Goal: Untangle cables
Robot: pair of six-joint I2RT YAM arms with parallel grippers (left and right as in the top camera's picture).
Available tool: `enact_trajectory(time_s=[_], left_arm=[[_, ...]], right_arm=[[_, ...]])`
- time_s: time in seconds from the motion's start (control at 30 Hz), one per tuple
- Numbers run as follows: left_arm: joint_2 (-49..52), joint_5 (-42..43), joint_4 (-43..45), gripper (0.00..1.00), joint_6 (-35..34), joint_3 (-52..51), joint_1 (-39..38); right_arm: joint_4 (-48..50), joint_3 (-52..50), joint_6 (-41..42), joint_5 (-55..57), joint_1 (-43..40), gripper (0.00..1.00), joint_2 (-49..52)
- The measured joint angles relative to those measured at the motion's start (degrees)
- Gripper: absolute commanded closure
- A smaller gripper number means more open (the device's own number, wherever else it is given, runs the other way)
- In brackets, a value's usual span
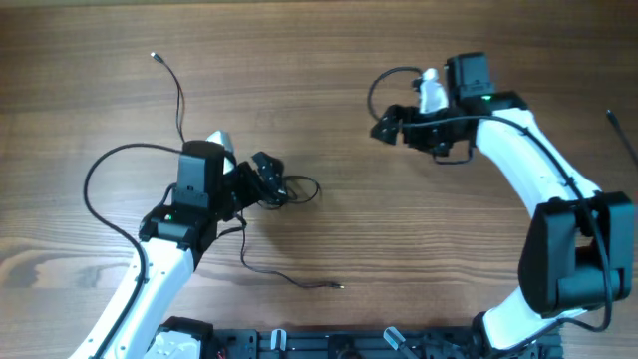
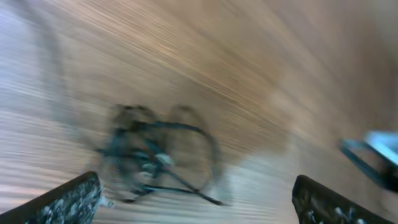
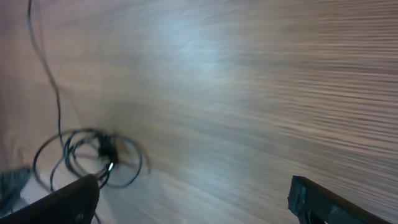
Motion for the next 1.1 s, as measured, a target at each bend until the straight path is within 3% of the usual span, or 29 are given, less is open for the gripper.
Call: enact_trajectory(time_s=[0.13, 0.2, 0.33, 0.4, 0.43, 0.5, 0.6, 0.67, 0.7, 0.83, 0.9, 1.0, 1.1], left_arm=[[0.0, -12.2, -4.6, 0.0, -2.7, 0.0, 0.0], [0.0, -16.7, -7.3, 0.0, -8.5, 0.0, 0.1], [0.0, -19.9, -7.6, 0.0, -18.8, 0.0, 2.1], [0.0, -19.9, -7.6, 0.0, -21.7, 0.0, 3.1], [0.0, -19.9, -7.9, 0.0, -22.4, 0.0, 3.4], [0.0, -19.9, -9.1, 0.0, -23.5, 0.0, 4.3], [0.0, -19.4, -11.6, 0.0, -24.0, 0.0, 4.7], [0.0, -16.1, -12.3, 0.0, -23.3, 0.0, 4.8], [0.0, -13.7, -12.1, 0.01, -21.8, 0.0, 4.8], [0.1, -8.2, -12.0, 0.2, -16.3, 0.0, 4.4], [0.4, -5.7, -12.0, 0.38, -15.0, 0.0, 3.4], [2.4, -4.2, -11.5, 0.54, -14.1, 0.0, 0.1], [6.9, -5.0, -11.5, 0.89, -13.5, 0.0, -3.3]], right_arm=[[3.4, -0.3, -4.6, -2.6, 5.4, 0.0, 0.0], [7.4, -1.1, -6.3, -3.7, 9.5, 0.0, 0.0], [15.2, -3.6, -7.5, -4.7, 18.1, 0.01, 0.1], [20.7, -4.2, -7.7, -4.7, 22.2, 0.09, 0.7], [22.4, -4.2, -7.7, -4.3, 23.6, 0.22, 1.4], [26.4, -4.4, -6.3, -2.3, 25.9, 0.58, 3.4], [30.4, -4.4, -3.1, 0.2, 27.6, 0.66, 7.2], [30.6, -4.4, -1.2, 1.0, 27.7, 0.89, 9.2], [30.7, -4.4, -0.6, 1.2, 27.7, 0.96, 9.6], [30.8, -4.5, 0.7, 1.6, 27.7, 0.96, 9.7], [30.8, -4.5, 1.5, 1.6, 27.1, 0.96, 9.7], [30.8, -4.5, 2.3, 0.1, 25.3, 0.96, 9.7], [30.1, -4.5, 2.8, -3.7, 22.9, 0.96, 9.7]])
